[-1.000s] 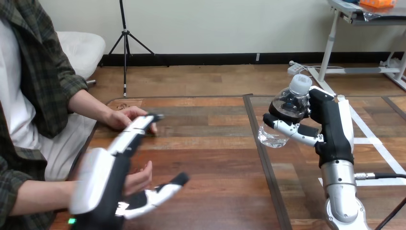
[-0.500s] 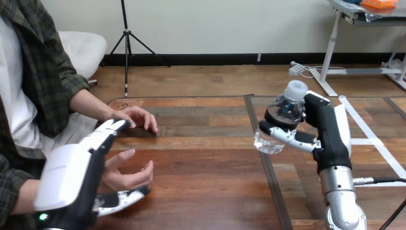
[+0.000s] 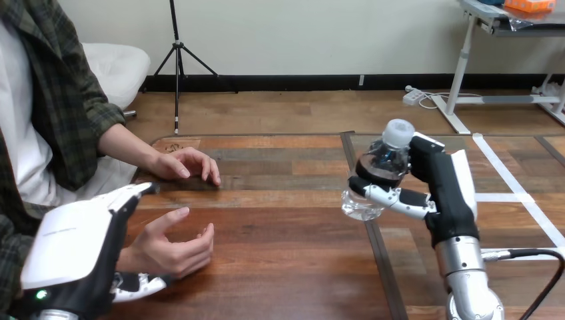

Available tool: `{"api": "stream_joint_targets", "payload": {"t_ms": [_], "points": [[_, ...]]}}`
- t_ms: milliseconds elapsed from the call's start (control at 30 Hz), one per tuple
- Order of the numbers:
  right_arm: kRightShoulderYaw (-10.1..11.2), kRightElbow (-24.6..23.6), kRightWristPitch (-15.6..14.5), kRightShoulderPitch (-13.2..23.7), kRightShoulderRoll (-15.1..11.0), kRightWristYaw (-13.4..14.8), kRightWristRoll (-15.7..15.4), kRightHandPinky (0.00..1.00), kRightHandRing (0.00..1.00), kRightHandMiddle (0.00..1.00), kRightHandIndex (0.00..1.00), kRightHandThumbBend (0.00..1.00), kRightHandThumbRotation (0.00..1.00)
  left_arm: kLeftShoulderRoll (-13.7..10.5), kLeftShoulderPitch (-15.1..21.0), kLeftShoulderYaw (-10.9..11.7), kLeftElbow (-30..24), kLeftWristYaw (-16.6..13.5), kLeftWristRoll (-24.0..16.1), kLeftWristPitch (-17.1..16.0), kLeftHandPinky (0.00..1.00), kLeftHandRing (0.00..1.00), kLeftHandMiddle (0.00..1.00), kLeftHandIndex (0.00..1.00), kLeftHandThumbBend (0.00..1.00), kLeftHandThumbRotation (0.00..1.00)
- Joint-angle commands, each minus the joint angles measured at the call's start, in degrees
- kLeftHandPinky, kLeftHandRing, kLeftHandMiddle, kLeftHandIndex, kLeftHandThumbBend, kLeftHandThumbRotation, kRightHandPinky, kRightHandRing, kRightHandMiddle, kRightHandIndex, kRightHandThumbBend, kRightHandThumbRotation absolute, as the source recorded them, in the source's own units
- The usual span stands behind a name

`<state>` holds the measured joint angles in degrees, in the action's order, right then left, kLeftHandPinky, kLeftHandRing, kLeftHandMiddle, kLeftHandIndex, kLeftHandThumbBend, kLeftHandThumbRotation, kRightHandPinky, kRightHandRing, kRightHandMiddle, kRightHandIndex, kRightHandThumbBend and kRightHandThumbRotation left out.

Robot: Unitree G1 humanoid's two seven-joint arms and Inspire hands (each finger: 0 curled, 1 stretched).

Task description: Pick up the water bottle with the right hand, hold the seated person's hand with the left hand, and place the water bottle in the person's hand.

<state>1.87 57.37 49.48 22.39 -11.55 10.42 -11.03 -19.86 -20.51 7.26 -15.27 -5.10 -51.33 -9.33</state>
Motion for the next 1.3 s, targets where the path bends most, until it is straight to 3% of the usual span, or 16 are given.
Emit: {"api": "stream_joint_targets", "payload": {"t_ms": [0, 267, 433, 667, 1167, 1267], "points": [[0.35, -4.44, 1.97, 2.32, 0.33, -0.65, 1.58, 0.43, 0.46, 0.5, 0.54, 0.72, 0.0, -1.52, 1.49, -0.17, -4.1, 2.06, -3.51, 4.21, 0.71, 0.79, 0.81, 0.79, 0.95, 0.0], [0.83, -3.99, 2.14, 2.39, 0.53, -2.4, 2.4, 0.43, 0.46, 0.5, 0.54, 0.72, 0.0, -2.14, 2.48, -1.33, -4.12, 4.74, -8.15, 9.13, 0.71, 0.78, 0.8, 0.77, 0.96, 0.0], [0.91, -4.17, 2.09, 2.28, 0.63, -2.74, 2.57, 0.43, 0.46, 0.5, 0.54, 0.72, 0.0, -2.77, 3.55, -1.98, -3.74, 8.54, -9.01, 11.74, 0.72, 0.78, 0.8, 0.76, 0.95, 0.0], [0.88, -4.22, 1.97, 2.37, 0.55, -2.82, 2.68, 0.43, 0.46, 0.5, 0.54, 0.72, 0.0, -3.91, 4.55, -2.48, -3.1, 12.21, -7.59, 13.2, 0.73, 0.78, 0.8, 0.76, 0.93, 0.0], [0.72, -4.18, 1.37, 2.7, 0.02, -1.86, 1.56, 0.42, 0.45, 0.49, 0.54, 0.72, 0.0, -5.45, 6.9, -6.17, -1.14, 16.36, -11.51, 17.36, 0.74, 0.8, 0.82, 0.78, 0.92, 0.0], [0.87, -3.6, 1.91, 2.95, 0.05, -2.71, 2.26, 0.41, 0.44, 0.49, 0.54, 0.72, 0.0, -5.64, 7.38, -6.81, -0.59, 16.6, -12.04, 17.98, 0.74, 0.8, 0.83, 0.78, 0.91, 0.0]]}}
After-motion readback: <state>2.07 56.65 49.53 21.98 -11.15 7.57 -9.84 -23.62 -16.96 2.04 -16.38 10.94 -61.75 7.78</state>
